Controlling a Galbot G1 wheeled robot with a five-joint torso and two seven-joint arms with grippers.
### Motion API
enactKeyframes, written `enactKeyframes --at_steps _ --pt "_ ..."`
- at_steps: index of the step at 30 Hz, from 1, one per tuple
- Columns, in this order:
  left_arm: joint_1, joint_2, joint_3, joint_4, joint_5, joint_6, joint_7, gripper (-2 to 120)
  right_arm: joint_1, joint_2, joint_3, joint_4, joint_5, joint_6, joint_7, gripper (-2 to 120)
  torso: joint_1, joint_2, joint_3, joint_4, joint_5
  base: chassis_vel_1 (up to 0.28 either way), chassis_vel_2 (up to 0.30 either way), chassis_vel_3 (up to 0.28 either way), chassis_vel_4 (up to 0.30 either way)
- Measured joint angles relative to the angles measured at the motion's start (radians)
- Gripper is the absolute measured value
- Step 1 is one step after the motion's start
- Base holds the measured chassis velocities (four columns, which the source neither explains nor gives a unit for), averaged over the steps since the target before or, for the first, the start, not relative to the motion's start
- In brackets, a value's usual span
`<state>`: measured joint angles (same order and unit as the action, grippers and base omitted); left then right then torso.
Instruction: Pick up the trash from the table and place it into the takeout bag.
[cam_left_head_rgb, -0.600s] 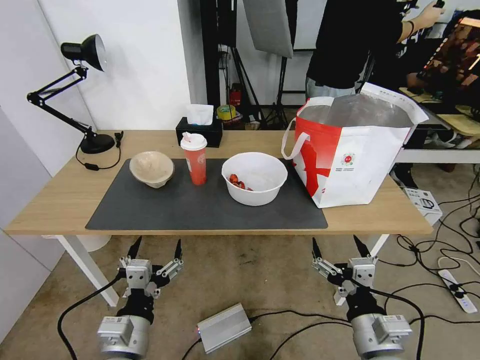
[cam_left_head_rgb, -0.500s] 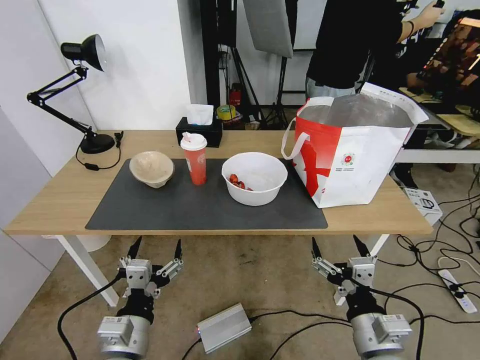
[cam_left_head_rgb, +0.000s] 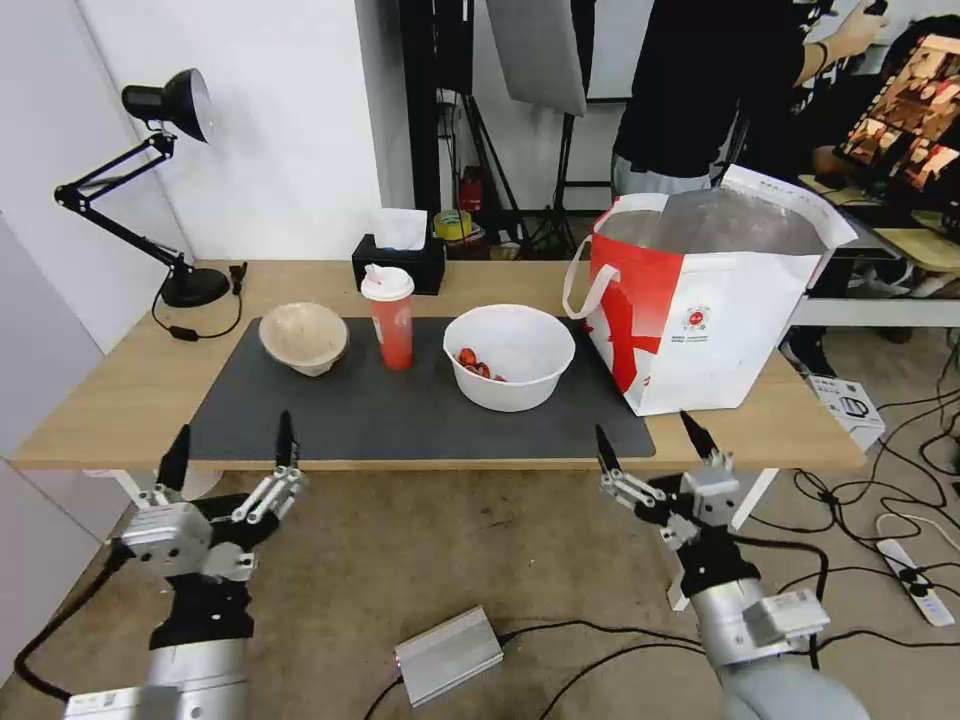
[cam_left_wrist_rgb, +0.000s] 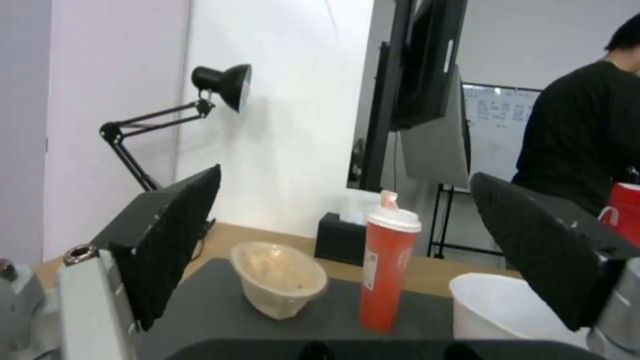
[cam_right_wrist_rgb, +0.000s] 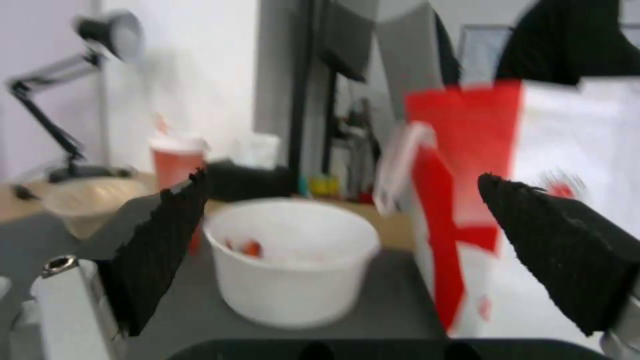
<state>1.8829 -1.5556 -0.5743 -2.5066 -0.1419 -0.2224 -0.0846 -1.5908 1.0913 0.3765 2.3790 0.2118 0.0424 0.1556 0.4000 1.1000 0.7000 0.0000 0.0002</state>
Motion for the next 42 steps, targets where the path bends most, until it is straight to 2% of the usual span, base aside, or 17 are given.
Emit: enactKeyframes --at_steps 3,9,30,42 --pt "0.002 0.001 -0.001 0.0 0.0 -0.007 0.007 100 0.03 -0.057 -0.025 0.012 0.03 0.011 0.021 100 0.0 0.0 0.0 0.0002 -0.0002 0.0 0.0 0.0 0.0" --pt "0.005 -0.001 0.001 0.002 -0.001 -0.011 0.011 100 0.025 -0.05 -0.032 0.005 0.033 0.075 -0.001 100 0.0 0.0 0.0 -0.0001 -0.0001 0.0 0.0 0.0 0.0" --pt "0.016 -0.004 0.006 0.006 0.0 -0.035 0.023 100 -0.003 -0.045 -0.021 0.018 0.027 0.084 -0.014 100 0.0 0.0 0.0 0.0 -0.0002 0.0 0.0 0.0 0.0" --pt "0.019 0.001 0.009 0.006 -0.004 -0.019 0.03 100 -0.005 -0.055 -0.016 0.028 0.029 0.085 -0.031 100 0.0 0.0 0.0 0.0 -0.0002 0.0 0.0 0.0 0.0"
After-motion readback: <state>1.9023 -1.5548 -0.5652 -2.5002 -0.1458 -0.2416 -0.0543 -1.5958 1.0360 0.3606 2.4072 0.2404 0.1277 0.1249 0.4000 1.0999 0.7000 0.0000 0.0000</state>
